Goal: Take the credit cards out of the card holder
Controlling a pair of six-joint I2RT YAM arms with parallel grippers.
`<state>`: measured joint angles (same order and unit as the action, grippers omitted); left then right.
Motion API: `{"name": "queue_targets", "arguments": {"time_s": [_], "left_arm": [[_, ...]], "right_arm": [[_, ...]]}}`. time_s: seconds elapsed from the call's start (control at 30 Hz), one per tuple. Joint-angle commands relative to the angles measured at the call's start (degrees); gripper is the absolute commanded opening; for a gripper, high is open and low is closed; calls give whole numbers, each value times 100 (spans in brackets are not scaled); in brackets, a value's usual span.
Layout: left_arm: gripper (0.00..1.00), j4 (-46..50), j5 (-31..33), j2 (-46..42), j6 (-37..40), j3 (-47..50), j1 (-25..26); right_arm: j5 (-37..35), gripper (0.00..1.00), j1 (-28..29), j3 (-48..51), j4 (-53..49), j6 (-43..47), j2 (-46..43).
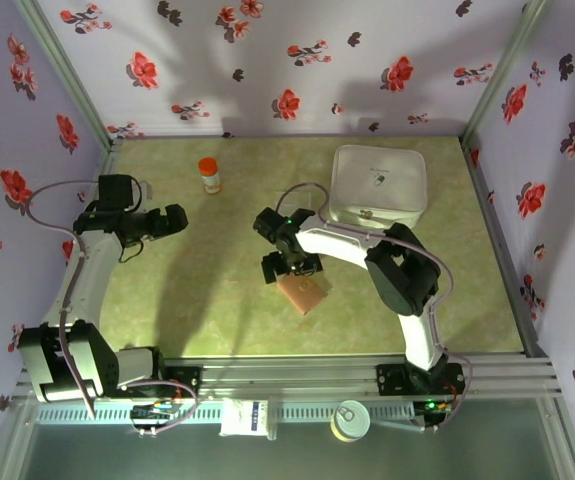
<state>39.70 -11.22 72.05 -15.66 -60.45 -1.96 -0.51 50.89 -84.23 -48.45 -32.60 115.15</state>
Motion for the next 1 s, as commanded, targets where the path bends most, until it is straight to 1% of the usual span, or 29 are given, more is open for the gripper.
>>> {"name": "queue_targets", "arguments": {"time_s": [0.0,0.1,0.27,0.5,0.6,0.67,0.73,0.8,0.9,0.97], "left_arm": [[100,0,-116,7,125,30,-61],[100,-1,-117,21,124,33,-60],[100,-6,-114,28,123,33,-66],[100,-3,-121,38,107,42,-67],[99,-1,-190,45,23,50,-60],[98,0,-280,61,-128,59,-26],[96,3,-366,72,-325,67,68],[95,-1,-453,105,-532,85,238],[90,-208,-708,122,-974,248,650],[85,-518,-954,121,-1367,454,1007]], "right_arm": [[218,99,-27,175,-312,269,47],[628,99,-6,411,-227,279,-37],[894,99,75,719,-65,-47,-276],[640,99,370,820,-112,-971,-547],[511,99,434,836,-10,-1230,-629],[560,99,436,864,155,-1332,-737],[495,99,430,875,198,-1380,-878],[209,99,408,850,16,-1375,-1048],[-124,97,358,902,-205,-1376,-1412],[-262,93,334,1044,-196,-1421,-1675]]}}
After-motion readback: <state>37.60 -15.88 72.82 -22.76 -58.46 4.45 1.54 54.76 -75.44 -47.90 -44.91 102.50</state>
